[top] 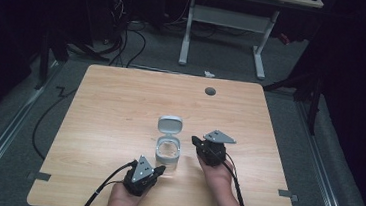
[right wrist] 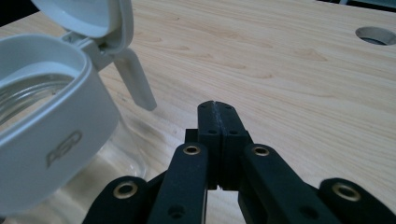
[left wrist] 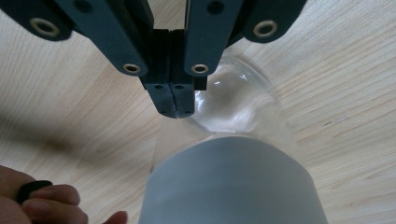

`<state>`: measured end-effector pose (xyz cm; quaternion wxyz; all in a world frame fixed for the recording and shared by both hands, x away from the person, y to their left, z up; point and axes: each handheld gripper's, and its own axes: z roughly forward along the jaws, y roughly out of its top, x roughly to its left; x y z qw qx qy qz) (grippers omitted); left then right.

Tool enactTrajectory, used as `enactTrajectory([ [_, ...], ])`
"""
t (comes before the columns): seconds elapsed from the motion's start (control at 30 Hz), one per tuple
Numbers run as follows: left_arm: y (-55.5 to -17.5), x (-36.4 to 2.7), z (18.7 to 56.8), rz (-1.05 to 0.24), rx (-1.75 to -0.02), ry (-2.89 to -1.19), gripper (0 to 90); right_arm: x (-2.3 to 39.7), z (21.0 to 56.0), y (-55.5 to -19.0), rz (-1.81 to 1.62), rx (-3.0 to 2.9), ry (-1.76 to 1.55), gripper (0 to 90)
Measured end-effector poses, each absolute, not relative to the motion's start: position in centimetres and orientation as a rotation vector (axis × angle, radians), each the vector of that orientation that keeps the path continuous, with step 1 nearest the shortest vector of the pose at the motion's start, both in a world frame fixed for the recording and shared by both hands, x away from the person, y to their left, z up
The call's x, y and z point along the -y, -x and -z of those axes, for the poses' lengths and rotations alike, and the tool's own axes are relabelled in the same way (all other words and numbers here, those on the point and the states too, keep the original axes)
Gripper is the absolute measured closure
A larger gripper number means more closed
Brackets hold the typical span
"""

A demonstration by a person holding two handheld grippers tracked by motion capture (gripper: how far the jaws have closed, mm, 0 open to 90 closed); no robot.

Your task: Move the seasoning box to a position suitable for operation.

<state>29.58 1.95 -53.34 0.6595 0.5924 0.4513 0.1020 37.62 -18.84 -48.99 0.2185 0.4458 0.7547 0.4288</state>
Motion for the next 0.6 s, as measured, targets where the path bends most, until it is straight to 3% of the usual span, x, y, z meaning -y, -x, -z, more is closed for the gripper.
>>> enactTrajectory([
  [0.6, -29.7, -2.0, 53.3, -0.239, -1.031, -1.332, 90.0, 16.9, 46.4, -40.2, -1.235, -2.068, -1.182, 90.0],
])
